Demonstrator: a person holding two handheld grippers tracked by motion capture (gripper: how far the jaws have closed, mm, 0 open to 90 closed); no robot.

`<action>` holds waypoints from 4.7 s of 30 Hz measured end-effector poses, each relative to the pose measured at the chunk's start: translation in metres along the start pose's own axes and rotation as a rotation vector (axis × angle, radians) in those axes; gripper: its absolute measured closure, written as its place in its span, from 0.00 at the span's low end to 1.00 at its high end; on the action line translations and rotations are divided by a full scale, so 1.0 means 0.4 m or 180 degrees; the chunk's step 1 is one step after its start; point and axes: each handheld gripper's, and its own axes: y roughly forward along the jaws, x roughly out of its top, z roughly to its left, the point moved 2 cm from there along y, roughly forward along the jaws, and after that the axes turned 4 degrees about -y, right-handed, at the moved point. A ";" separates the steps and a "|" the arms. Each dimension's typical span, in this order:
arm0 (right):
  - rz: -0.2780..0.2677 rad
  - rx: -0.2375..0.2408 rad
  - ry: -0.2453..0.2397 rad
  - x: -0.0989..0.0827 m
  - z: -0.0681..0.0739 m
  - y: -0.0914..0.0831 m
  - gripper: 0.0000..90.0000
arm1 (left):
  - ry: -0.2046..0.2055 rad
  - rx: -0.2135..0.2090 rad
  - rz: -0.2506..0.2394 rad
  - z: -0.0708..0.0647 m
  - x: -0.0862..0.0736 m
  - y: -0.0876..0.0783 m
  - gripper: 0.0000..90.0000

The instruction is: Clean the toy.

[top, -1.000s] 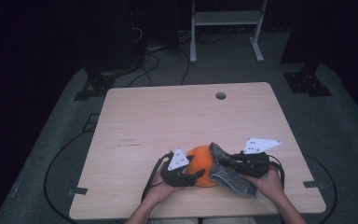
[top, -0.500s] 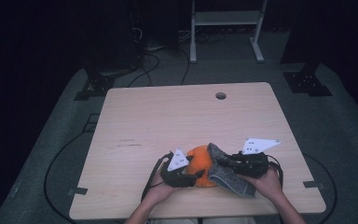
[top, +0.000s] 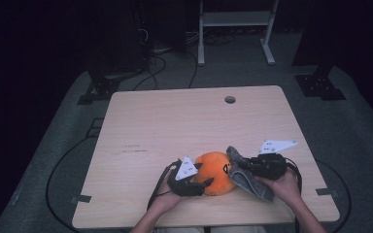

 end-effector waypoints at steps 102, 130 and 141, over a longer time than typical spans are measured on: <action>-0.0074 0.0171 -0.0382 0.006 0.064 0.028 0.90 | 0.0341 0.0094 -0.0610 -0.006 0.045 -0.034 0.36; 0.0082 0.0146 -0.0757 0.011 0.136 0.061 0.90 | 0.0014 0.0301 -0.0045 0.038 0.018 -0.028 0.52; 0.0160 -0.0335 -0.0381 -0.015 0.053 0.049 0.90 | 0.0110 0.0404 -0.0055 0.044 0.022 -0.023 0.55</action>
